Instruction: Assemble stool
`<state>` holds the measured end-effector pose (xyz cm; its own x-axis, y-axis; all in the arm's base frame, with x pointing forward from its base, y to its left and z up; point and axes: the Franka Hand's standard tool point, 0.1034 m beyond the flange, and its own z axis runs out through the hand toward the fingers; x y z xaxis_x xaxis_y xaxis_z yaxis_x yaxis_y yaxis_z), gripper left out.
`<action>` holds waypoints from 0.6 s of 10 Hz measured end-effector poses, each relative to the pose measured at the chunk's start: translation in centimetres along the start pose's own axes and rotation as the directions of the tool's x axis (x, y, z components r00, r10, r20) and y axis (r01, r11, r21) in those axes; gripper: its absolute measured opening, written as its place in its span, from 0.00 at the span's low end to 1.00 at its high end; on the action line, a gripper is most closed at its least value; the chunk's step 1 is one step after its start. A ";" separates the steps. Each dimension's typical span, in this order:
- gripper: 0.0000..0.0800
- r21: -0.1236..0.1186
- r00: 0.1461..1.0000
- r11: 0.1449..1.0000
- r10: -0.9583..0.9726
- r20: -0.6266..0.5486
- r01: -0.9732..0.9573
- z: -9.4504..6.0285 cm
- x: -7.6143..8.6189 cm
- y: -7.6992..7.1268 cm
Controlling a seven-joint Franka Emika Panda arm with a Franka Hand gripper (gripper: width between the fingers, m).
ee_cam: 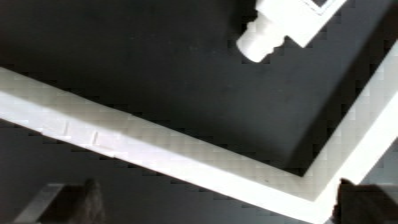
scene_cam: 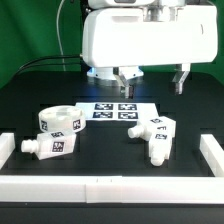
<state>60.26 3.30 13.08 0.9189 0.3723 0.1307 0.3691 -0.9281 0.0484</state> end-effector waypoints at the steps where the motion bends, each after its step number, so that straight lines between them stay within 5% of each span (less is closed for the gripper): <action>1: 0.81 0.000 1.000 1.000 -0.001 0.000 0.001 0.0 0.0 -0.1; 3: 0.81 0.004 0.997 0.997 0.082 0.005 -0.082 0.3 0.0 -0.4; 6: 0.81 0.019 0.944 0.944 0.329 0.037 -0.330 3.0 -0.3 -3.4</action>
Offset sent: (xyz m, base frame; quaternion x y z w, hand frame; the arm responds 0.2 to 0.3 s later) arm -0.0071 0.0046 -0.0265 -0.0509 -0.0563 0.2806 0.9568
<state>59.14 6.35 9.91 0.9936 0.0463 0.1029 0.0482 -0.9987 -0.0162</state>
